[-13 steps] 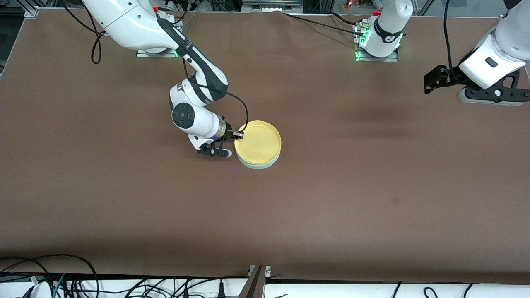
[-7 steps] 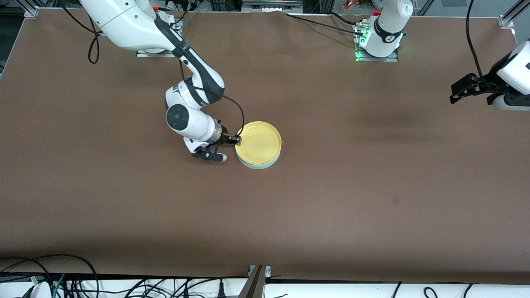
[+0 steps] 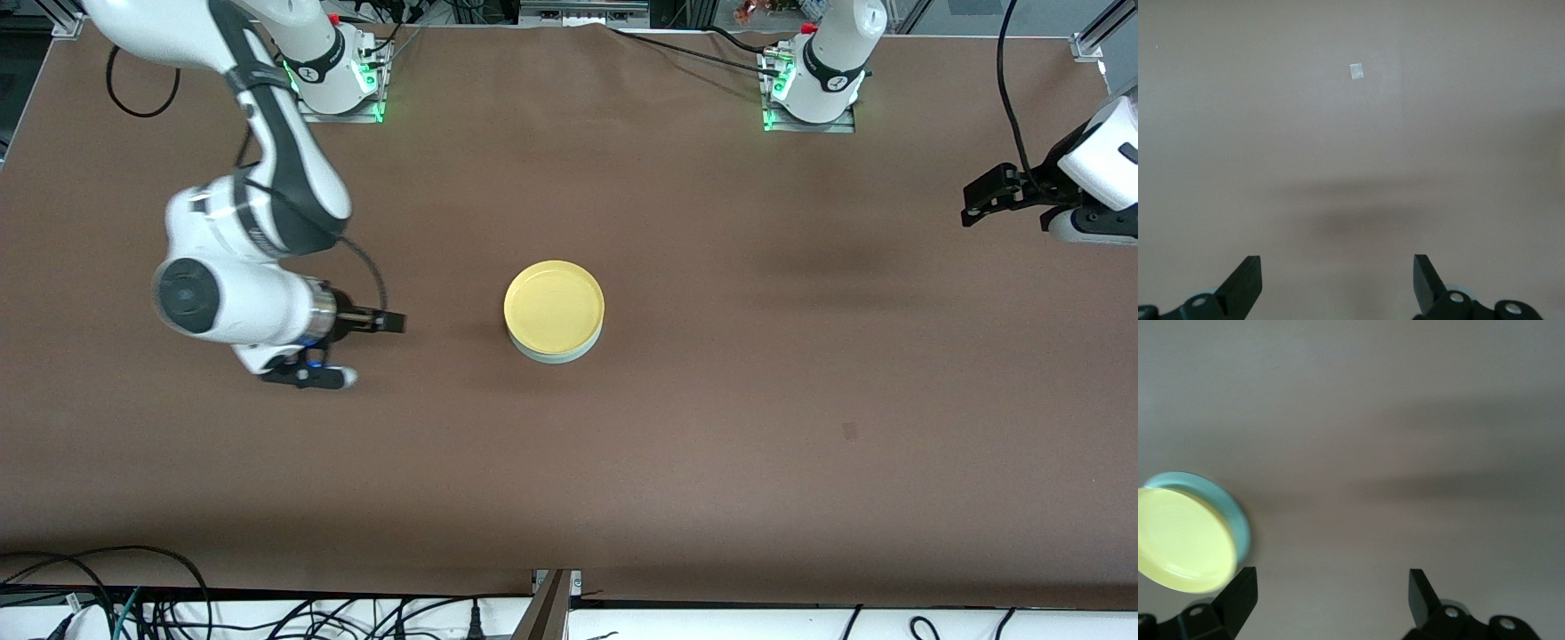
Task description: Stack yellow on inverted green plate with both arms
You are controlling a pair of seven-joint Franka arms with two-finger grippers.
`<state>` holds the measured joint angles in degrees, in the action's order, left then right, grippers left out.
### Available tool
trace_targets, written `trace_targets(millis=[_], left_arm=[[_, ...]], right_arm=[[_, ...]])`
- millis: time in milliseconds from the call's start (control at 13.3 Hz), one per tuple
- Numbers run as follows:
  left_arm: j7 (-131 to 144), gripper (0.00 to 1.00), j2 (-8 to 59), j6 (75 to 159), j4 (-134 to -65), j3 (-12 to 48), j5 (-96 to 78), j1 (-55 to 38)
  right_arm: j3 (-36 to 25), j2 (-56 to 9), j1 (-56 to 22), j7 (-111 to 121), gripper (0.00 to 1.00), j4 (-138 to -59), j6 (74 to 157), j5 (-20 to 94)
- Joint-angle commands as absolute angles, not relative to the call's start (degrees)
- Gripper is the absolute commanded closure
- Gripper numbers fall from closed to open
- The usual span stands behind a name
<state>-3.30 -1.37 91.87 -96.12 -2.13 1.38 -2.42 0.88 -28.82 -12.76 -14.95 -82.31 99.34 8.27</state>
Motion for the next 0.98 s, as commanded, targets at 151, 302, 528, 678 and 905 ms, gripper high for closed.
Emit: trace_targets(millis=[151, 302, 528, 678, 905], left_arm=[[-3.6, 0.0, 1.05, 92.11, -94.05, -2.2, -1.23, -2.99], [-3.6, 0.0, 1.67, 92.11, -93.17, -1.59, -1.32, -3.08], [-3.6, 0.0, 1.76, 92.11, -92.99, -1.58, -1.41, -2.99], [-3.6, 0.0, 1.85, 92.11, -93.08, -1.58, -1.49, -2.99], [-3.6, 0.0, 1.93, 92.11, -93.08, -1.58, -1.58, -2.99]], right_arm=[[-8.34, -26.91, -13.18, -2.31, 0.0, -75.15, 87.82, 6.16], [-8.35, -22.7, -11.7, -0.36, 0.0, -75.32, 87.1, 2.22], [-5.72, -13.04, -8.88, -1.05, 0.0, -81.88, 87.27, 1.14], [-5.63, -8.11, -6.96, 0.09, 0.0, -83.31, 85.88, -0.26], [-5.62, -3.26, -5.8, 0.09, 0.0, -85.34, 85.26, -0.17]])
